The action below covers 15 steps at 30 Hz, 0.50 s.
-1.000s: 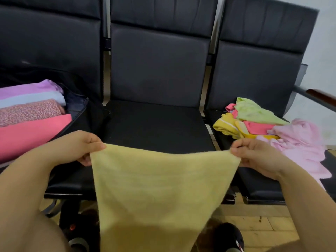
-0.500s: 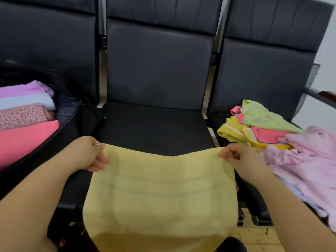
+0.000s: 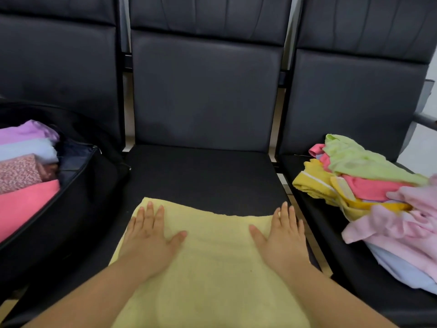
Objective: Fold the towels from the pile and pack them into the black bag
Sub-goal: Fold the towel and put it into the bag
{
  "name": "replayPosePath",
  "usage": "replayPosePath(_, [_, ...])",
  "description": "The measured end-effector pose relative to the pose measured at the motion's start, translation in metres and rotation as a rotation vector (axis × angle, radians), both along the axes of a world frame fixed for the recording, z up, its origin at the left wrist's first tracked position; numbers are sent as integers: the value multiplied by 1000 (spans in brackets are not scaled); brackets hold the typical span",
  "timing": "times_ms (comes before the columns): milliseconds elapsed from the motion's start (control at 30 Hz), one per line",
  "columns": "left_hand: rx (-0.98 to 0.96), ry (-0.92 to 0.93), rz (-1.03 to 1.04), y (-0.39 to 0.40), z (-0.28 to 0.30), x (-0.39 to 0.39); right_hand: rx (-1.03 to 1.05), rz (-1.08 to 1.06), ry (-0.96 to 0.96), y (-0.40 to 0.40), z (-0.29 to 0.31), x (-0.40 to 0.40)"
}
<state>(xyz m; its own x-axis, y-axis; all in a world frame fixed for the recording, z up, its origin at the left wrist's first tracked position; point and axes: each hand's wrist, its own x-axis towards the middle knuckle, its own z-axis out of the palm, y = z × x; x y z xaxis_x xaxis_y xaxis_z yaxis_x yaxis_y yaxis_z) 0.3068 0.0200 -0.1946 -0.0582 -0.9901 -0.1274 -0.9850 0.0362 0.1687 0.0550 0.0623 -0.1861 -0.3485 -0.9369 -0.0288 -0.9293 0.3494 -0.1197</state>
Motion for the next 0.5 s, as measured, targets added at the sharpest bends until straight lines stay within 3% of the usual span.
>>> replayPosePath(267, [-16,-25,49,-57,-4,-17,-59,102,35,-80,-6,-31])
replayPosePath(500, [-56,-6,75,-133,-6,-31,-561,115,114,-155,-16,-45])
